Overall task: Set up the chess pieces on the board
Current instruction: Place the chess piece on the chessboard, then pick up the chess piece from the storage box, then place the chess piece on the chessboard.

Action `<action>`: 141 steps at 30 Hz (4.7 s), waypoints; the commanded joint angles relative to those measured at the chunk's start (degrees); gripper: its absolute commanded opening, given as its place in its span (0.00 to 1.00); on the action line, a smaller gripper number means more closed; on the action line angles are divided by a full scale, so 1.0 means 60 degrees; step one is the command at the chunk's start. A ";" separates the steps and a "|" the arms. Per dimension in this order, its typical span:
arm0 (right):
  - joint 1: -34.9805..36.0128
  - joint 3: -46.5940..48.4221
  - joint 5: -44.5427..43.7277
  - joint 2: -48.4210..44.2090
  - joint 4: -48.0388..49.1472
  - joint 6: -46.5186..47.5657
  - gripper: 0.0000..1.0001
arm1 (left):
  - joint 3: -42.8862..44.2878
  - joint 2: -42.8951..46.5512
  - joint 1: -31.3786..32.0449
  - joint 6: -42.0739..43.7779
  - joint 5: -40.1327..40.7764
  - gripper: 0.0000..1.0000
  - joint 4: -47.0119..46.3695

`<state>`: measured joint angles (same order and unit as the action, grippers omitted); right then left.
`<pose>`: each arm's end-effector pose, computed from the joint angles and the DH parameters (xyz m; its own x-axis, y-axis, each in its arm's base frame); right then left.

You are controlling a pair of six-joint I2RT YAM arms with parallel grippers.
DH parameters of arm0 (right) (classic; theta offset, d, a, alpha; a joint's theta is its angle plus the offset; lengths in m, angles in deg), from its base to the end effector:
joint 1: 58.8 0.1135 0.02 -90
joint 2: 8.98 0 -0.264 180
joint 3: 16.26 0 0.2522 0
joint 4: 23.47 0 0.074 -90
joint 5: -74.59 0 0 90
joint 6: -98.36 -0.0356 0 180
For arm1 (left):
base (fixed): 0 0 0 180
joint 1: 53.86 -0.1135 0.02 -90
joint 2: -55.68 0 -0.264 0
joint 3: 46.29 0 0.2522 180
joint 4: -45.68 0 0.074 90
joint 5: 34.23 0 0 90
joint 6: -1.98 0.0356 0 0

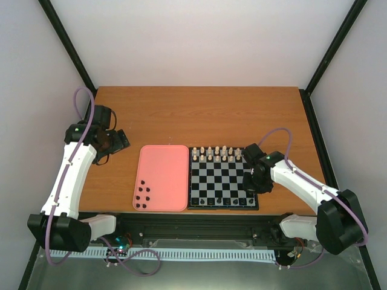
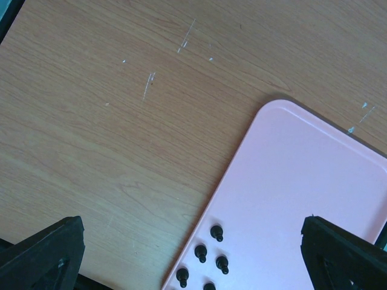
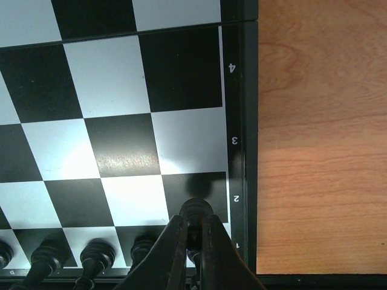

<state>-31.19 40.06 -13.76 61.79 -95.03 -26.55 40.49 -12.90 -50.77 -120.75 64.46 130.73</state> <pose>0.1634 0.0866 0.1905 -0.9910 0.1272 -0.0406 0.1245 0.9902 0.0634 0.2061 -0.0057 0.3376 -0.7691 -0.4937 -0.4058 -0.5015 0.8599 -0.0957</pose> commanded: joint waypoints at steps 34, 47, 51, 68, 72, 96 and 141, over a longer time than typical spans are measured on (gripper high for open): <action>-0.0106 0.0390 0.0064 0.0020 0.0064 0.0288 0.31 | -0.0003 0.0080 -0.0038 0.0042 -0.0116 1.00 -0.0195; 0.2450 0.4151 0.0195 0.1997 0.0896 -0.0349 0.44 | 0.0331 -0.0332 -0.0045 0.0224 -0.0248 1.00 0.0141; 0.4081 0.6044 0.0308 0.4151 0.1529 -0.0320 0.49 | 0.0229 -0.0215 -0.0045 0.0241 -0.0158 1.00 0.0284; 0.6501 1.1971 0.1615 1.0033 0.1106 0.0443 0.49 | 0.0004 0.0761 -0.0045 0.0081 -0.0177 1.00 0.0660; 0.6501 1.2139 0.1685 1.0327 0.0961 0.0385 0.46 | 0.0026 0.0806 -0.0042 0.0121 -0.0159 1.00 0.0666; 0.6473 1.3457 0.1886 1.1644 0.0392 0.0504 0.30 | -0.0065 0.0568 -0.0042 0.0387 -0.0185 1.00 0.0450; 0.2085 0.2080 -0.0048 0.1326 0.0036 -0.0338 0.06 | -0.0124 0.0415 -0.0042 0.0480 -0.0587 1.00 0.0249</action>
<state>-15.86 56.98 -13.26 74.51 -94.68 -27.30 39.37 -9.88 -50.77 -118.81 61.70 133.22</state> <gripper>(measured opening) 0.068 0.999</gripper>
